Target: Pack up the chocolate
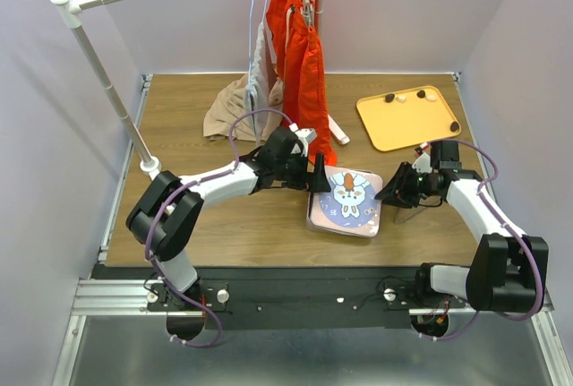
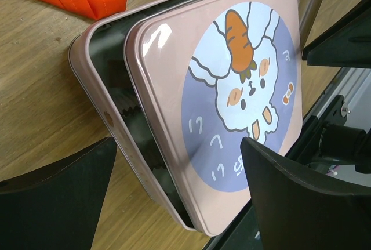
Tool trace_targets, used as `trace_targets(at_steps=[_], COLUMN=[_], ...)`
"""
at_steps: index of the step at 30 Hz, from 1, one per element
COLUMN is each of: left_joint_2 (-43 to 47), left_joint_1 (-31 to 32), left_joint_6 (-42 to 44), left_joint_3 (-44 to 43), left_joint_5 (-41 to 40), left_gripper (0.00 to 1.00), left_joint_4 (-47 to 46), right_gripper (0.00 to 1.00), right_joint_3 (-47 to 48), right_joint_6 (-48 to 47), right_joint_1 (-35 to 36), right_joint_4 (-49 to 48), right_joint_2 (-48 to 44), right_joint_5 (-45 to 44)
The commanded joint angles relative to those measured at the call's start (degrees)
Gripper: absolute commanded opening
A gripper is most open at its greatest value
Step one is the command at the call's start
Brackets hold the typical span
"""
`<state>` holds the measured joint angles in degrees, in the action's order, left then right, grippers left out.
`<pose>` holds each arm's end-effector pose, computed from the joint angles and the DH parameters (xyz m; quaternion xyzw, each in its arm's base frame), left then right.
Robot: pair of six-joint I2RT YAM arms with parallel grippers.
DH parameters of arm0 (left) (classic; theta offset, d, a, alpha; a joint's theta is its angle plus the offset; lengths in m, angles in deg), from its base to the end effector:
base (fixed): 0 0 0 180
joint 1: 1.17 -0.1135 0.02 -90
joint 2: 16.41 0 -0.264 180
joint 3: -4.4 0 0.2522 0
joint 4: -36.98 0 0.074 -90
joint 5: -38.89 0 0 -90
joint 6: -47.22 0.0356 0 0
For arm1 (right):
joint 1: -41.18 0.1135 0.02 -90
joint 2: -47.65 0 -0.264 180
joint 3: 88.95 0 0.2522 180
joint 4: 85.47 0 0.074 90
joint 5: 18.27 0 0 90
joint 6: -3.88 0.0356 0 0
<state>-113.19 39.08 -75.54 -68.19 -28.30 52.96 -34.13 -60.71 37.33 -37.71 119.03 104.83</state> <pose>0.2680 -0.2450 0.2034 0.1412 0.8817 -0.3898 0.2252 0.2232 0.0045 0.1982 0.1748 0.9203 0.3127 0.1573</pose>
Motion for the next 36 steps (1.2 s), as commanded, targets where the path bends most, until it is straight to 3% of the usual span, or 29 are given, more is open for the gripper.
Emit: trace_targets(at_steps=[1,25,36], left_joint_2=[-0.79,-3.25,-4.04], left_joint_1=[0.44,0.44,0.44], left_joint_6=[1.02,1.99,2.96], left_joint_3=[-1.55,-2.87,-3.75], left_joint_5=[1.63,2.24,0.92], left_gripper=[0.98,0.97,0.97], left_joint_4=[-1.51,-1.34,0.06], right_gripper=[0.40,0.40,0.36], right_joint_3=[-0.10,0.43,1.48], right_joint_6=[0.34,1.66,2.80], right_joint_1=[-0.36,-0.27,-0.19], right_joint_4=[-1.39,-5.26,-7.37], right_joint_2=[0.87,5.00,6.50], right_joint_5=[1.53,2.84,2.32])
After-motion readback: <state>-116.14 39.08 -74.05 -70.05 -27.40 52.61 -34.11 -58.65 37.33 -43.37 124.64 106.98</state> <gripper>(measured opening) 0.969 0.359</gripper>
